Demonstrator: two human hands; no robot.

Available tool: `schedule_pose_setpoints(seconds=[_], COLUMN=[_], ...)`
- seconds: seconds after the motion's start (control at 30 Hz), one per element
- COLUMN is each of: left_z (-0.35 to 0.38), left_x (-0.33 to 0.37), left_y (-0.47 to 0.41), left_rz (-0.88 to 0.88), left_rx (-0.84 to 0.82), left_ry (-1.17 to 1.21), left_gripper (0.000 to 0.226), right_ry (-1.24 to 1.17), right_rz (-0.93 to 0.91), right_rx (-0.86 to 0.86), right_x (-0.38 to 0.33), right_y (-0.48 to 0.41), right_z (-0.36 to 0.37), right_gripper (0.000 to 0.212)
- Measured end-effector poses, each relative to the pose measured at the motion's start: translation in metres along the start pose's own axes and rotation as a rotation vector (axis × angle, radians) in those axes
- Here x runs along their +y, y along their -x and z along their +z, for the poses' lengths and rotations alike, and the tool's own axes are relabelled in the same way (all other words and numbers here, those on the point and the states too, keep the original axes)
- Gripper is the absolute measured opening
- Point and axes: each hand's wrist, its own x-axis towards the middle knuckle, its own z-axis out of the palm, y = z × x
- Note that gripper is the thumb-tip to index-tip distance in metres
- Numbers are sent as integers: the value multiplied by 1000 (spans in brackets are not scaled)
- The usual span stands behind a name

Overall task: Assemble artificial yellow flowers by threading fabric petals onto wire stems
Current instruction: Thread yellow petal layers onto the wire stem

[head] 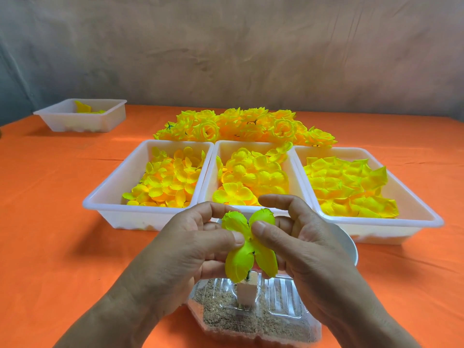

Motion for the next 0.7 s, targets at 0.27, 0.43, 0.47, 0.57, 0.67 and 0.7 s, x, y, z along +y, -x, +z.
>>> schedule_pose_setpoints(seconds=[0.27,0.43,0.47,0.57,0.67,0.7], left_z=[-4,-3,-3,-3,-3,-3], left_x=[-12,-24,-26,-27,-26,-26], left_y=[-3,-6,-6,-7,-8,-8], left_rz=[-58,-92,-95,-101,-99,-101], left_rx=[-11,31,33,23,21,21], left_ry=[-9,-143,-164,-206,-232,-239], left_gripper=[33,42,42,40,38,38], right_ry=[35,247,296,411,436,433], right_rz=[52,91,87,69,54,53], right_rx=[-22,11,17,3,4,3], right_x=[7,19,22,27,29,29], right_y=[0,2,2,3,3,3], right_z=[-5,-13,-15,-17,-17,-17], right_gripper=[41,26,25,22,21,21])
